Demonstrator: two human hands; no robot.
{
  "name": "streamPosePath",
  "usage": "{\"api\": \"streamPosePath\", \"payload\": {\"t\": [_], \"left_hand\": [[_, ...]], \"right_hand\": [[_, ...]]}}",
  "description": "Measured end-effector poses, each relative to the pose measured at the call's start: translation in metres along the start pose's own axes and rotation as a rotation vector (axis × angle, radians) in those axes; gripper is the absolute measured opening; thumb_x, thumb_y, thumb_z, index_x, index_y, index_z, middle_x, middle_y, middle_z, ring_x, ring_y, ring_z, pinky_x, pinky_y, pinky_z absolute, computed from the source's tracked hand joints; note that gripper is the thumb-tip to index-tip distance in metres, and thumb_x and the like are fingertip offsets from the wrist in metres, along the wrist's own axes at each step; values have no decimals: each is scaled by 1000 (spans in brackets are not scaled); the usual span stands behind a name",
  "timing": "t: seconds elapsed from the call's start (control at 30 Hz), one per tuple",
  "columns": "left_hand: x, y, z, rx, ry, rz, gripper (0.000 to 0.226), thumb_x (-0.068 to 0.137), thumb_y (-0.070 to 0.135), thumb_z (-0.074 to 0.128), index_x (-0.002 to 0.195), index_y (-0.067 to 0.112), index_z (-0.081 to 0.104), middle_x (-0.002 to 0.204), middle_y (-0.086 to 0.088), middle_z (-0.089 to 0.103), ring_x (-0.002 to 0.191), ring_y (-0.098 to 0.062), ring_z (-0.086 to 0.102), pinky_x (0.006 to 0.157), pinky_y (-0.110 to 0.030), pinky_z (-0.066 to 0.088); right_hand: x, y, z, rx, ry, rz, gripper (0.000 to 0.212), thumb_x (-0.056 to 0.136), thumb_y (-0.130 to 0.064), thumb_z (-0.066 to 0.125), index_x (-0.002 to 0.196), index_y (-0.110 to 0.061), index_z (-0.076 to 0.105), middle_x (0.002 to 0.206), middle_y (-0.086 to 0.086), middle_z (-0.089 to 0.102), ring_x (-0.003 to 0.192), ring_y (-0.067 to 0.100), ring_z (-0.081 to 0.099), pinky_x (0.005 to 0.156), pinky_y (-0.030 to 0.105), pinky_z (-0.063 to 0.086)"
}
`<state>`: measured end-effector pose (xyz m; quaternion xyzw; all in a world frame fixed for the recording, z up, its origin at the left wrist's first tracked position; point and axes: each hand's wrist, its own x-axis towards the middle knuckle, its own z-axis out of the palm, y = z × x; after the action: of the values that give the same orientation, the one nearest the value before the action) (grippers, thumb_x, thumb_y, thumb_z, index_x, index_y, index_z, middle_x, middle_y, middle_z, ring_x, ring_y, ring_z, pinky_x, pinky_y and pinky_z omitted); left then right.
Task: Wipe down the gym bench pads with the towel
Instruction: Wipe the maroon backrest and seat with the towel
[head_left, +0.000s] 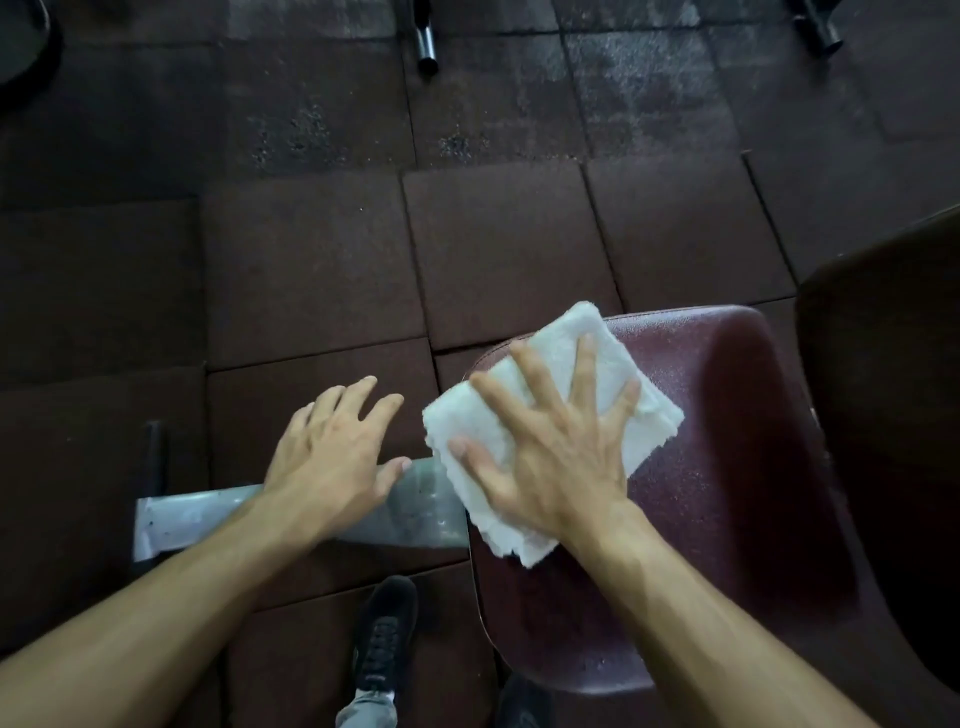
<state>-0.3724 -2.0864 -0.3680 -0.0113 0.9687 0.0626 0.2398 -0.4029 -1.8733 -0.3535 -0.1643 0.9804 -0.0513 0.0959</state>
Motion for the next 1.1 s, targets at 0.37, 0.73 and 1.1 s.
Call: {"api": "streamPosePath", "payload": {"t": [0.37,0.73,1.1], "left_hand": [[-19,-2,15,-203,37,55,71,90,48,61,152,30,31,158,2,30,141,-23,31,113,-40,33],[-48,8,9,-252,128,88,70,93,41,60,154,29,29,158,1,29,142,-22,29,114,-44,34],[-91,72,40,0,188,361,83,90,69,37,158,27,15,165,-7,12,149,-32,20,116,-45,27]], "right_hand": [[-3,-23,11,-39,-3,5,64,83,-77,44,140,-47,47,164,-4,27,151,53,-4,102,86,6],[-139,-13,32,-83,33,-231,68,72,-59,68,137,-40,61,162,1,39,148,57,18,101,84,19],[-191,57,56,-211,268,-343,68,82,-73,62,142,-43,56,154,-2,48,138,56,39,98,79,29]]}}
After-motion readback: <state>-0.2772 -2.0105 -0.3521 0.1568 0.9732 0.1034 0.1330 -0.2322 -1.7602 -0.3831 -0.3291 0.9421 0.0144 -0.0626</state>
